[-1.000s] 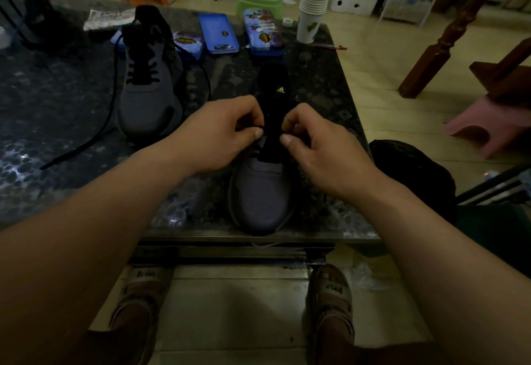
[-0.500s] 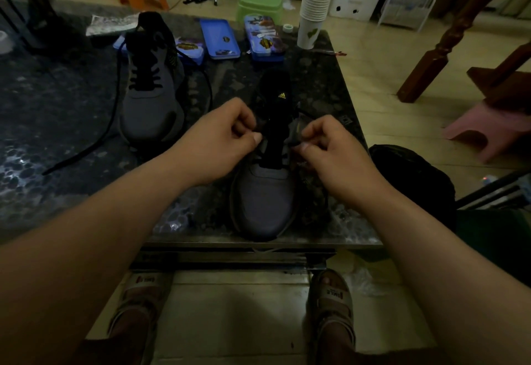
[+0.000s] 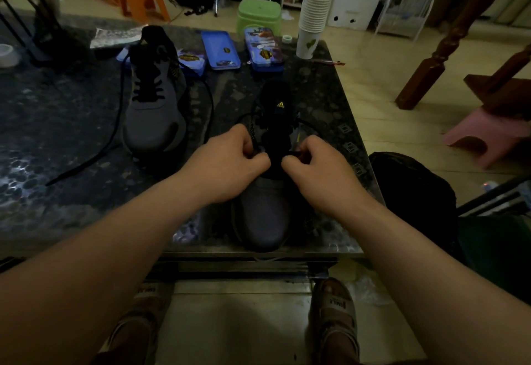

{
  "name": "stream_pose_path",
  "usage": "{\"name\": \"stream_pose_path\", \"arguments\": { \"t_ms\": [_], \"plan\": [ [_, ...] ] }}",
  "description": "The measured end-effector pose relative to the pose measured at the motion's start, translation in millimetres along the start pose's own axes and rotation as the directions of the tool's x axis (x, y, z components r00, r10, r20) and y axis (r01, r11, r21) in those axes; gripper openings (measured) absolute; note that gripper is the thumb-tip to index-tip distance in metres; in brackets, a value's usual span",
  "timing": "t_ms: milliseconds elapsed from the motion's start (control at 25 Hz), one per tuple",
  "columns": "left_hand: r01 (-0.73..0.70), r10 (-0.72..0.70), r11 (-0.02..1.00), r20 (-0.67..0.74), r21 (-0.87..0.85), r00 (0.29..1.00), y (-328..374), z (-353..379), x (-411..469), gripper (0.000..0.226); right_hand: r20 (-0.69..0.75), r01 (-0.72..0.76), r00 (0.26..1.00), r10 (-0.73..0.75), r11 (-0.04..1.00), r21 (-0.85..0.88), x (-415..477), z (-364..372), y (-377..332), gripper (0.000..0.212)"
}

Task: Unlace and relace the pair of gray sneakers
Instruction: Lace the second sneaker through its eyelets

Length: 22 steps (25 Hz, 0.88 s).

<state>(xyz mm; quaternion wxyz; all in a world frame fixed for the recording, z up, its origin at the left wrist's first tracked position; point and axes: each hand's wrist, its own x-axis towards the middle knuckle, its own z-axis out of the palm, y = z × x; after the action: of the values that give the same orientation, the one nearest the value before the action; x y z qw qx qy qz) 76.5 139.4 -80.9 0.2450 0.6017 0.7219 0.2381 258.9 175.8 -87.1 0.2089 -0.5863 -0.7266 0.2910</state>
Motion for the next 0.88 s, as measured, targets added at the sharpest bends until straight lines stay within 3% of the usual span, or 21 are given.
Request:
{"name": "stream_pose_path", "arguments": {
  "t_ms": [200, 320, 400, 560, 680, 880],
  "plan": [
    [-0.104, 0.107, 0.983, -0.009, 0.152, 0.994, 3.2, -0.4, -0.5, 0.025, 0.036, 0.017, 0.999, -0.018, 1.000, 0.005, 0.1, -6.2, -1.2, 0.019],
    [-0.083, 0.080, 0.993, -0.044, -0.084, 0.996, -1.1, -6.2, 7.6, 0.016, 0.032, -0.015, 0.999, 0.009, 0.982, 0.190, 1.2, -15.6, -3.7, 0.016],
    [-0.111, 0.100, 0.987, -0.099, -0.120, 0.990, -0.2, -10.2, 14.1, 0.016, -0.035, -0.014, 0.999, 0.024, 0.962, 0.271, 6.9, -17.9, -10.0, 0.021],
    [-0.183, 0.177, 0.982, -0.127, -0.040, 0.976, 6.0, -7.6, 17.6, 0.016, -0.084, 0.046, 0.995, -0.045, 0.999, 0.011, 18.7, -13.4, -17.9, 0.024],
    [-0.230, 0.226, 0.973, -0.142, -0.013, 0.964, 5.4, -7.4, 19.4, 0.015, -0.088, 0.056, 0.994, -0.060, 0.997, -0.045, 23.3, -14.0, -16.4, 0.017],
    [-0.193, 0.189, 0.981, -0.163, -0.014, 0.968, 7.2, -4.9, 21.2, 0.015, -0.033, -0.005, 0.999, 0.012, 0.976, 0.217, 25.6, -14.2, -12.0, 0.022]
  ]
}}
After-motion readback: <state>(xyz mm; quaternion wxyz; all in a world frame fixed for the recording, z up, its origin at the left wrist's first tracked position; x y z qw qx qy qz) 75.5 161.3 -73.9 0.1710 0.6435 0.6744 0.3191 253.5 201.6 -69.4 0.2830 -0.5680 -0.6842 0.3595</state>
